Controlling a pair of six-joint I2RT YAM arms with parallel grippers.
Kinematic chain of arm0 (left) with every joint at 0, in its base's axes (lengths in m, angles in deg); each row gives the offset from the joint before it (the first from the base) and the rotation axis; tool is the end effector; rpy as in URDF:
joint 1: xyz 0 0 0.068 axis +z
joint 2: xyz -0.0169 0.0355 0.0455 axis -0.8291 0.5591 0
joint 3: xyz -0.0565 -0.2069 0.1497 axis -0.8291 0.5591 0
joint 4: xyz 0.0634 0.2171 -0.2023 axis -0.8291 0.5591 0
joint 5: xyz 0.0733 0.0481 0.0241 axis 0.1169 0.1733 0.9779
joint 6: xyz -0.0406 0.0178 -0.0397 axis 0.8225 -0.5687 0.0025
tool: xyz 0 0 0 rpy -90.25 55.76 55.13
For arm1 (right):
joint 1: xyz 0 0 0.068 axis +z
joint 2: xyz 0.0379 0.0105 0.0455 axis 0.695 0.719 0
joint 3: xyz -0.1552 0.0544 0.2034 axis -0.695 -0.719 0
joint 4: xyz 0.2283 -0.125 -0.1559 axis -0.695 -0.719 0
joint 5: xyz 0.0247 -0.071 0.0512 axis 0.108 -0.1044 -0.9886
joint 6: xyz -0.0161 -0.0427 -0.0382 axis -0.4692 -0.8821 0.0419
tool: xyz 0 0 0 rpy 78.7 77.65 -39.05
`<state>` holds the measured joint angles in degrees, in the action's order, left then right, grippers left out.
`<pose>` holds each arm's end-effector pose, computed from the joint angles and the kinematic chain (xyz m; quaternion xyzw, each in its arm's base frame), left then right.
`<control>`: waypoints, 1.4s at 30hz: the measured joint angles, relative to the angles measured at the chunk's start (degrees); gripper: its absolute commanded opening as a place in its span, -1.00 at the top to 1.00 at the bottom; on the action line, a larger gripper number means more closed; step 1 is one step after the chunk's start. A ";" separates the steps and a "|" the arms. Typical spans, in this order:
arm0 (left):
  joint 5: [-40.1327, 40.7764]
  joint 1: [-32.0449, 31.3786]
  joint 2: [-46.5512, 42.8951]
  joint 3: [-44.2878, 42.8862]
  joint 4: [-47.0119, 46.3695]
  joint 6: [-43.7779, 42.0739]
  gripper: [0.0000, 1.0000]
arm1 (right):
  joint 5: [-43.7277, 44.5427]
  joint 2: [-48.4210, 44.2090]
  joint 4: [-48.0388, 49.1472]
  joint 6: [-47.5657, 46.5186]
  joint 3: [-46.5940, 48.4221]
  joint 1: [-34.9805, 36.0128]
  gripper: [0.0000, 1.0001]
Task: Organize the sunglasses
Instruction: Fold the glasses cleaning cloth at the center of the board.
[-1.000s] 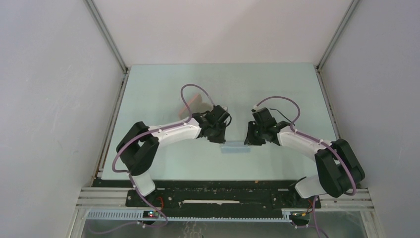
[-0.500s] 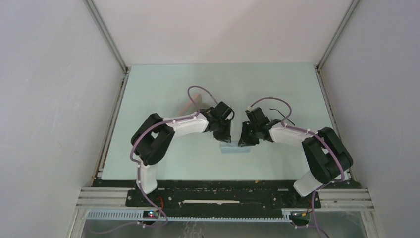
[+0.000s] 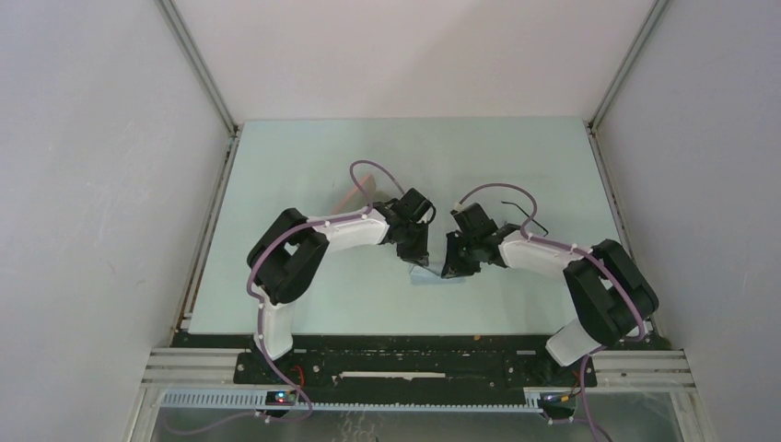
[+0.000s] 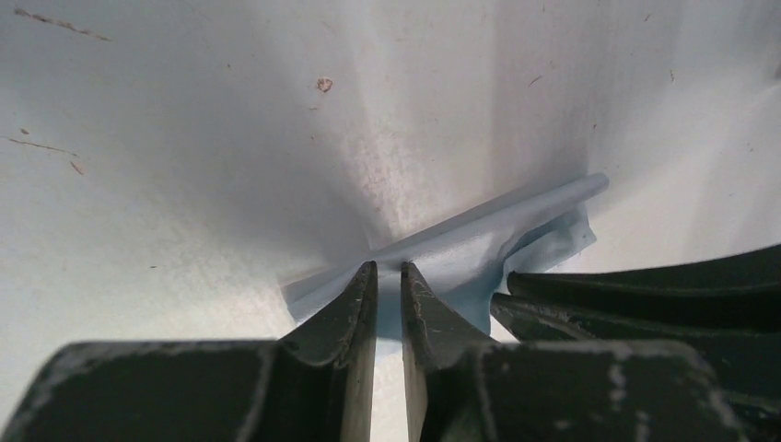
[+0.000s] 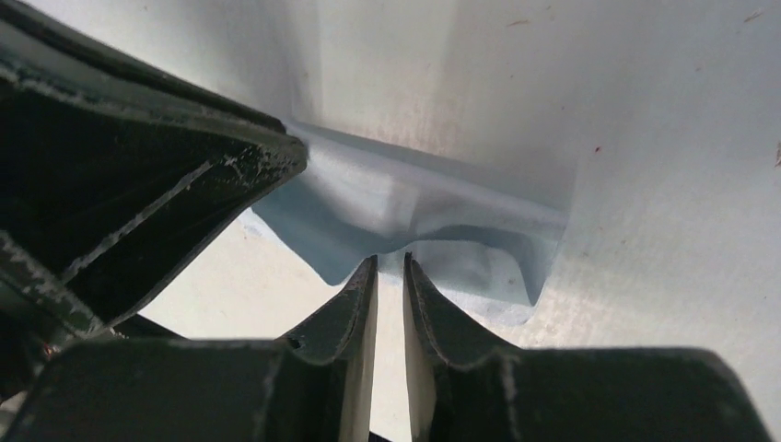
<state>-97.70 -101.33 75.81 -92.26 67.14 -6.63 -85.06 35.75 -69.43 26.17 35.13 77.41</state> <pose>0.2998 -0.3123 0.1099 0.0650 0.9672 -0.2111 0.1252 0.2648 0.1848 0.1047 -0.0528 0.9632 0.2099 0.1592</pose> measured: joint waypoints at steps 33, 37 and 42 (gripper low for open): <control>2.73 0.15 -12.68 3.32 0.50 0.59 0.47 | 4.39 -2.67 -2.69 2.23 0.04 -3.50 0.47; 5.20 0.44 -14.16 5.27 1.40 0.90 0.37 | 5.16 -4.57 -3.15 2.23 -2.05 -6.08 0.42; 5.73 0.46 -14.25 6.40 1.68 1.51 0.14 | 5.20 -6.01 -3.34 2.01 -2.38 -9.46 0.22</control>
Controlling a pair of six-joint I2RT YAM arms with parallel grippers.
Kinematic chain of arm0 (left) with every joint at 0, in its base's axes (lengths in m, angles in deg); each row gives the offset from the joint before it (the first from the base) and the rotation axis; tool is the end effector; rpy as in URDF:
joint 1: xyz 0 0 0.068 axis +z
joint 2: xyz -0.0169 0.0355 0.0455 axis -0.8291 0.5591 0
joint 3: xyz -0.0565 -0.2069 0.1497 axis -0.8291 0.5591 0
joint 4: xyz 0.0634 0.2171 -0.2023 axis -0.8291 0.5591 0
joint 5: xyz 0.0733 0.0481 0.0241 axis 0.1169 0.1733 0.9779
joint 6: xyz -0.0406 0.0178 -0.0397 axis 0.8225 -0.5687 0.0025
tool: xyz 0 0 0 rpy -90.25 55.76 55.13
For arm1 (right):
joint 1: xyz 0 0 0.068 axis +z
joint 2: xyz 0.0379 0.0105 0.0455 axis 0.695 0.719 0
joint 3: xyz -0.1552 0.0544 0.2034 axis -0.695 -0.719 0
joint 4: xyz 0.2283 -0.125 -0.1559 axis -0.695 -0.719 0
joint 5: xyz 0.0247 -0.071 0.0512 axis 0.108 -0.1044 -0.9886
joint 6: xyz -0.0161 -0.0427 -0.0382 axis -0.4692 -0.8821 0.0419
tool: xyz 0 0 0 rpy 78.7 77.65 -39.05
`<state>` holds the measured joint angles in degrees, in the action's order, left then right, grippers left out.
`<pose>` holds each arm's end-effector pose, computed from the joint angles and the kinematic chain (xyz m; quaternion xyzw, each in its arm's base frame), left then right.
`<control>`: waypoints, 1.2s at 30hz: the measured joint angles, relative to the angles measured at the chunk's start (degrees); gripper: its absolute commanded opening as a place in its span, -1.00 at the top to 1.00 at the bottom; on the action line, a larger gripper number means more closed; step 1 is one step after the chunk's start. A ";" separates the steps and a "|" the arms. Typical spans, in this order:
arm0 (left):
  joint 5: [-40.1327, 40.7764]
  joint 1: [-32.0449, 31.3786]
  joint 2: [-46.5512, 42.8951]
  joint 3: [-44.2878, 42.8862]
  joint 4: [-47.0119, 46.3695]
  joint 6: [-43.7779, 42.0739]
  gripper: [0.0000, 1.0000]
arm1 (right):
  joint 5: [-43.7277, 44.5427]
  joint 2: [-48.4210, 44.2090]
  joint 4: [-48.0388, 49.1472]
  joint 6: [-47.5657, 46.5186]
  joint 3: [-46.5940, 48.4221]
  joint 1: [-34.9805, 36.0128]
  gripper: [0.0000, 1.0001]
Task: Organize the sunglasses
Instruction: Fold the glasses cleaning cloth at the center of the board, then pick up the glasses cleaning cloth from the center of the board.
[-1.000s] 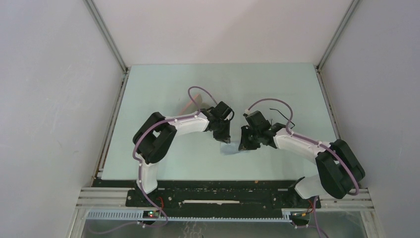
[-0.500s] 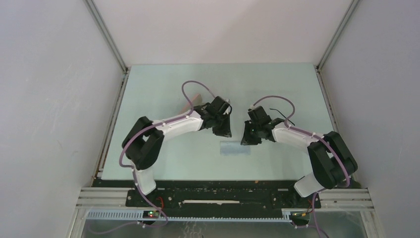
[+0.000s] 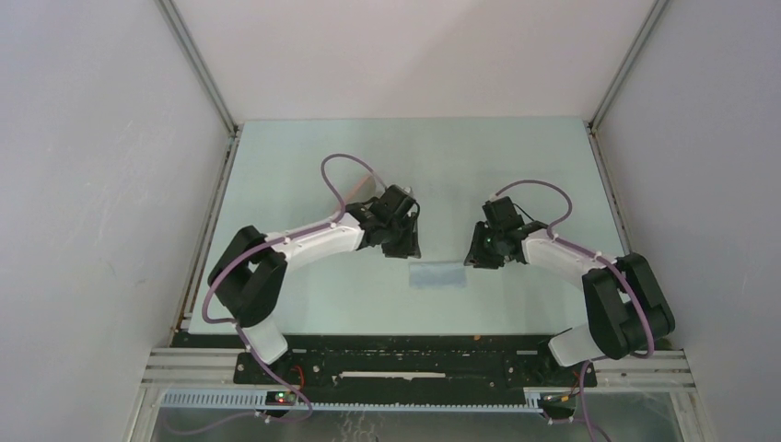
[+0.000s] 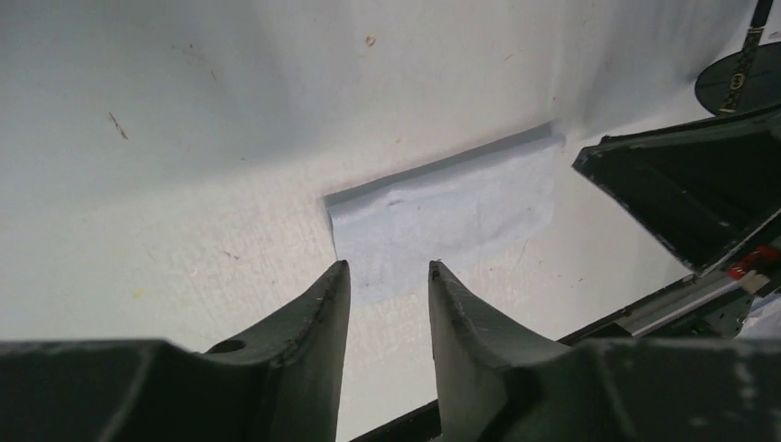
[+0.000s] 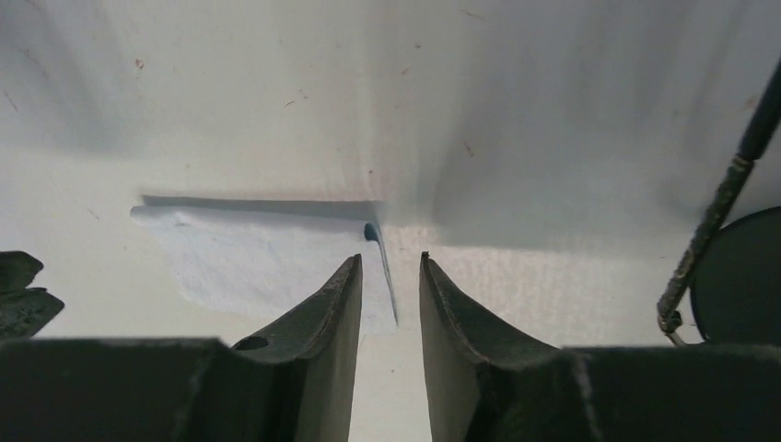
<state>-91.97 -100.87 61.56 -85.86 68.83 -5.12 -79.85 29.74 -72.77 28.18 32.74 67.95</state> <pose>0.2815 -0.2831 0.1695 0.0374 0.9568 -0.2123 0.1949 0.2785 0.1286 0.1189 0.0550 0.9656 0.1618 0.1959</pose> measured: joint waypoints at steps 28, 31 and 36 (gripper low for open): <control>13.79 8.22 5.75 -8.07 2.45 2.01 0.03 | -4.17 1.29 2.43 0.00 -2.27 -0.72 0.22; 15.19 10.01 9.07 -11.28 2.29 1.25 0.05 | -4.17 0.92 2.47 0.02 -2.62 -0.72 0.22; 16.39 10.78 13.27 -11.80 2.69 -0.20 0.05 | -4.52 -0.02 2.43 0.04 -3.54 -0.72 0.23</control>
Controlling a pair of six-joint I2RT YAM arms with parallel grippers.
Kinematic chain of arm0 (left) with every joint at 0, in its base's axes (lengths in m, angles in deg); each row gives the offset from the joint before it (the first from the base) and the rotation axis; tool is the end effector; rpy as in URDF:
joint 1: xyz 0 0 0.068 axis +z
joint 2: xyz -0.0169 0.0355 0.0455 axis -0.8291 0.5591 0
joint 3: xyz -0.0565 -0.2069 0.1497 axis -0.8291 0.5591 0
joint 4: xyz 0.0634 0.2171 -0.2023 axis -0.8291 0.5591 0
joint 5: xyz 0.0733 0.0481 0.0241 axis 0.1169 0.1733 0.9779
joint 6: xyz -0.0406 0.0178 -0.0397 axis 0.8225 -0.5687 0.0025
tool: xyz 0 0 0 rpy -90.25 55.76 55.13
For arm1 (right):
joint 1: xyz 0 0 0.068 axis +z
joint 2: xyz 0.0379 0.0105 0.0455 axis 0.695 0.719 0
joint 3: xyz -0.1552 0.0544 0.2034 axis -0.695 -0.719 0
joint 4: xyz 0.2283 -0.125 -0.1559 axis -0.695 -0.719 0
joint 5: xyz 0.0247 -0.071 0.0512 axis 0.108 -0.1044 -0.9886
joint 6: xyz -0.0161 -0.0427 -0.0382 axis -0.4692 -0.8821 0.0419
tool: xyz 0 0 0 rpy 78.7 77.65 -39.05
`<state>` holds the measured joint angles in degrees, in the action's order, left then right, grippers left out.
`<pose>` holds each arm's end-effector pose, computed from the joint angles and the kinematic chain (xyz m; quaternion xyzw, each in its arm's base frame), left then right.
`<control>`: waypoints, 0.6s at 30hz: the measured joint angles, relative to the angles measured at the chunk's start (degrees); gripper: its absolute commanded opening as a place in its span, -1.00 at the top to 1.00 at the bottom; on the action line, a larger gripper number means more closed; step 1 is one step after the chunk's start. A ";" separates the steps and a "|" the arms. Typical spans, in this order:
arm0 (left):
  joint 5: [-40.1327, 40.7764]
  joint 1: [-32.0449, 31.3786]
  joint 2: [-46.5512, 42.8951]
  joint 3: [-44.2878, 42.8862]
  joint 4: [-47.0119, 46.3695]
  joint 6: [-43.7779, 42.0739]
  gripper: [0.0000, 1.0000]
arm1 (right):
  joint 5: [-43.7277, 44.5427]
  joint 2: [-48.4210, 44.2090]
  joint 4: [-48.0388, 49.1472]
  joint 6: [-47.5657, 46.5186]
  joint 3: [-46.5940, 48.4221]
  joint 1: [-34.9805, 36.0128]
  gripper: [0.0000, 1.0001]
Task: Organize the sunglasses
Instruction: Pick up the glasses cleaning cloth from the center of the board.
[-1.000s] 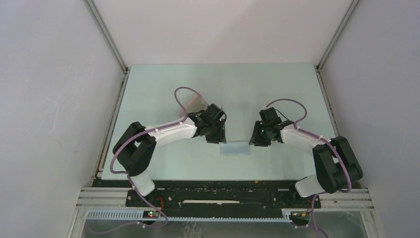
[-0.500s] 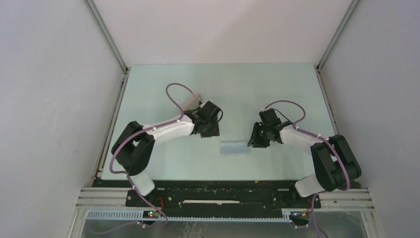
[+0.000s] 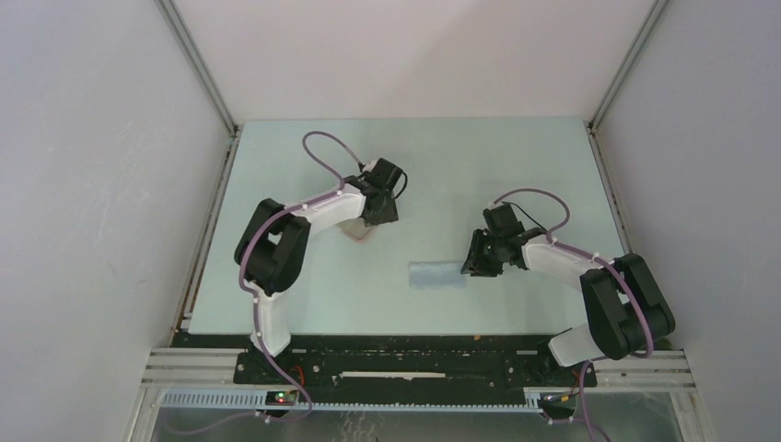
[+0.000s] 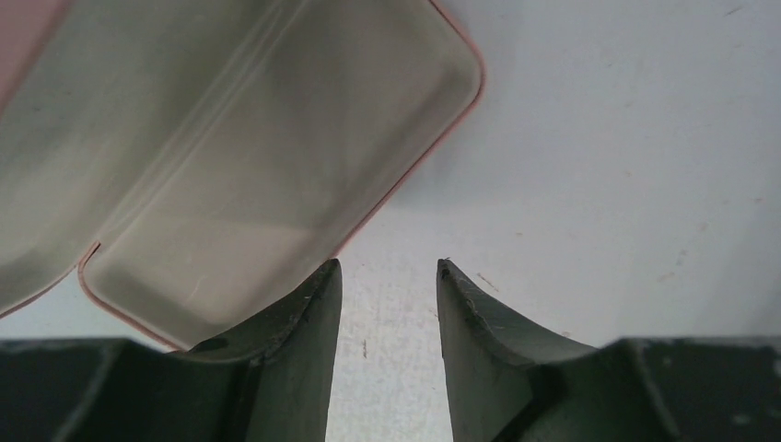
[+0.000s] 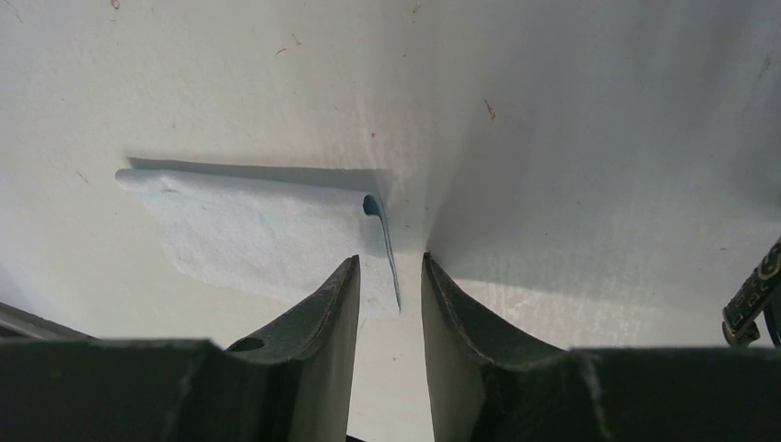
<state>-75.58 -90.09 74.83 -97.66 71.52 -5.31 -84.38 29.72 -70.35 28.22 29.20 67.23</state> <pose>0.3745 -0.2410 0.1443 -0.0880 0.9571 -0.0610 0.2692 0.2681 0.1237 0.1026 0.0524 0.9655 0.1901 0.1703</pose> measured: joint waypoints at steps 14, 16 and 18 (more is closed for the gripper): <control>-1.53 -0.13 -1.33 4.94 -5.46 -6.78 0.05 | -0.66 -0.11 0.44 0.00 -0.28 0.02 0.23; -2.10 -0.35 -2.71 6.56 -6.10 -7.69 0.05 | -0.76 -0.11 0.44 0.00 -0.31 0.02 0.23; -2.14 -0.68 -4.31 8.11 -6.40 -8.09 0.05 | -0.92 -0.11 0.46 0.00 -0.31 0.02 0.23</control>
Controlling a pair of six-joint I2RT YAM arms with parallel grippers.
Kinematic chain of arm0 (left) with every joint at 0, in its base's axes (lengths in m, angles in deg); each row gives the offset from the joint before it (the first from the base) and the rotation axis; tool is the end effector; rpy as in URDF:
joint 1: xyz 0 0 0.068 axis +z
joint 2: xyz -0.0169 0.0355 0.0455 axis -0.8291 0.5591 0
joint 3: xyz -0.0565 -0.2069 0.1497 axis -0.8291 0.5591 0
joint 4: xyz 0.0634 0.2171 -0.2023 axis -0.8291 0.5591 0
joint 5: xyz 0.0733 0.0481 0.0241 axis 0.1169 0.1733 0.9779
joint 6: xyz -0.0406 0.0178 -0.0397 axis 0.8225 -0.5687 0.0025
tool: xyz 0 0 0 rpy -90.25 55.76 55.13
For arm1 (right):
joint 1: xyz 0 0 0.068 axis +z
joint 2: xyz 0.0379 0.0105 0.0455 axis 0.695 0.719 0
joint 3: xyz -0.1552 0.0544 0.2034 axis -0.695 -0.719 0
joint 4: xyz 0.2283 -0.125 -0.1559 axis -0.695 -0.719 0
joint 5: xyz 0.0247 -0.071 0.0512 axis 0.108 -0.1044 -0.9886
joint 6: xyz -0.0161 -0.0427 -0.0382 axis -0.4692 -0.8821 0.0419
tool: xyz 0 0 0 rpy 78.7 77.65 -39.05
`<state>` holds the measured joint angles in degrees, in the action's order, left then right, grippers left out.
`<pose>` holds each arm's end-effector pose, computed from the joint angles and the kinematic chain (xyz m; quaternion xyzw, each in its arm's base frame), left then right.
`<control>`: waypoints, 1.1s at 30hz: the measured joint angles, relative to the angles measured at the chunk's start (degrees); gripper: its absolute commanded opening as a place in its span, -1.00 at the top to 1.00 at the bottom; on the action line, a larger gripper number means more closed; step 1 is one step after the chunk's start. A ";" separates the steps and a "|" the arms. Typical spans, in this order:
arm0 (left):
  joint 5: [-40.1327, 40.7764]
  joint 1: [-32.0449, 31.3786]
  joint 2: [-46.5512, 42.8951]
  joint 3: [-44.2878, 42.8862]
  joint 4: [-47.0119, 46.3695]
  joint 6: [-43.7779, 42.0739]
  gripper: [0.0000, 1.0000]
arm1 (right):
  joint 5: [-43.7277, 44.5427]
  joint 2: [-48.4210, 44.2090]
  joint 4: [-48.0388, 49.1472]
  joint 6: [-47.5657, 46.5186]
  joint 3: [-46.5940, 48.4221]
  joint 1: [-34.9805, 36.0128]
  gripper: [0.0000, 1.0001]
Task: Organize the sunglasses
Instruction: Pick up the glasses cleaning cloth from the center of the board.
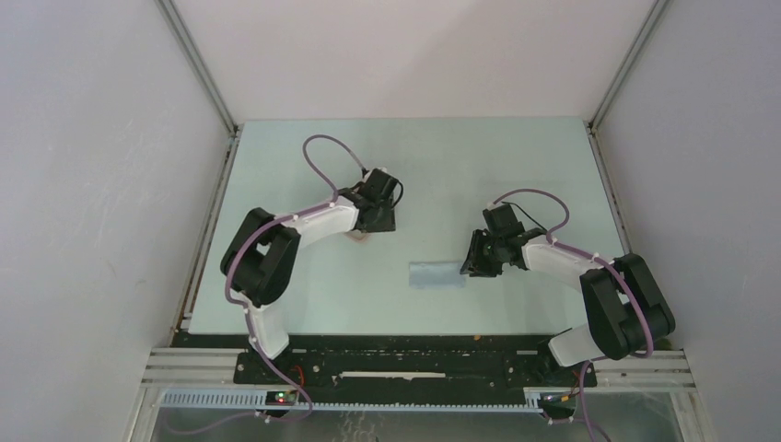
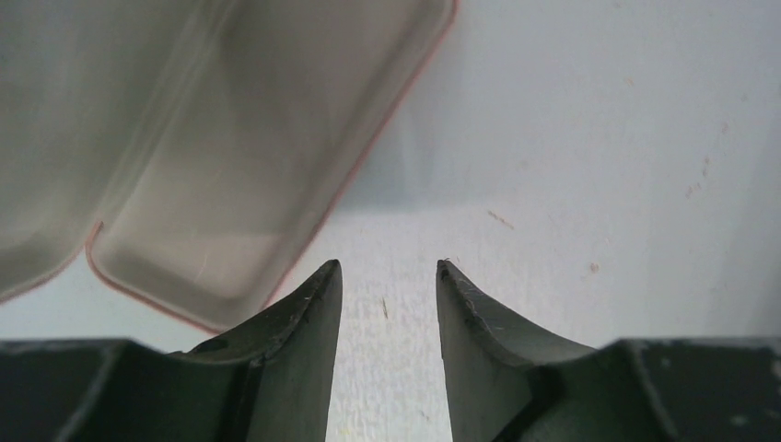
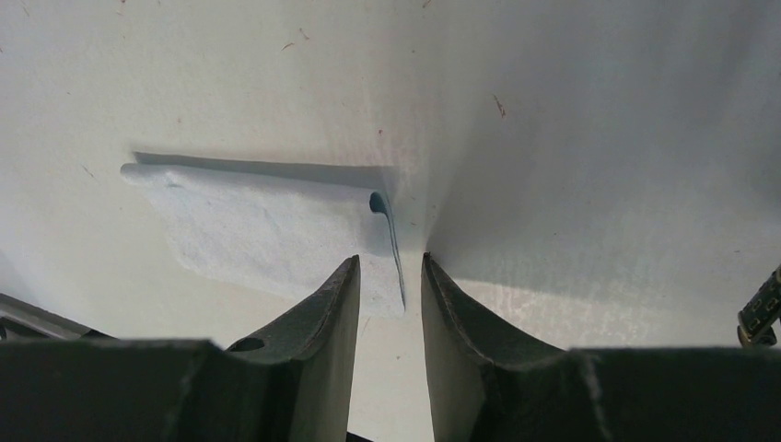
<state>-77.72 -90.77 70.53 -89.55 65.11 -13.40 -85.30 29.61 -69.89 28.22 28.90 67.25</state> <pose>0.3538 -0.2350 0.1347 -0.0122 0.9570 -0.0713 0.2808 0.2673 0.1242 0.1021 0.0500 0.9643 0.1979 0.1685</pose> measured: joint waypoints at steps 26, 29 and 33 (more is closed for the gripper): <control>-9.86 -14.95 -6.05 12.15 -4.42 16.24 0.02 | -0.66 0.42 0.68 -0.17 0.00 0.00 0.24; -10.82 -15.34 -5.51 12.07 -5.62 16.92 0.05 | -0.66 0.42 0.70 -0.17 0.00 0.00 0.25; -12.15 -15.37 -4.94 11.96 -6.56 17.51 0.19 | -0.68 0.50 0.83 -0.17 0.00 0.00 0.25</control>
<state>-89.87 -106.14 65.59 -77.60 58.55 4.11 -85.97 30.11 -69.06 28.04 28.90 67.25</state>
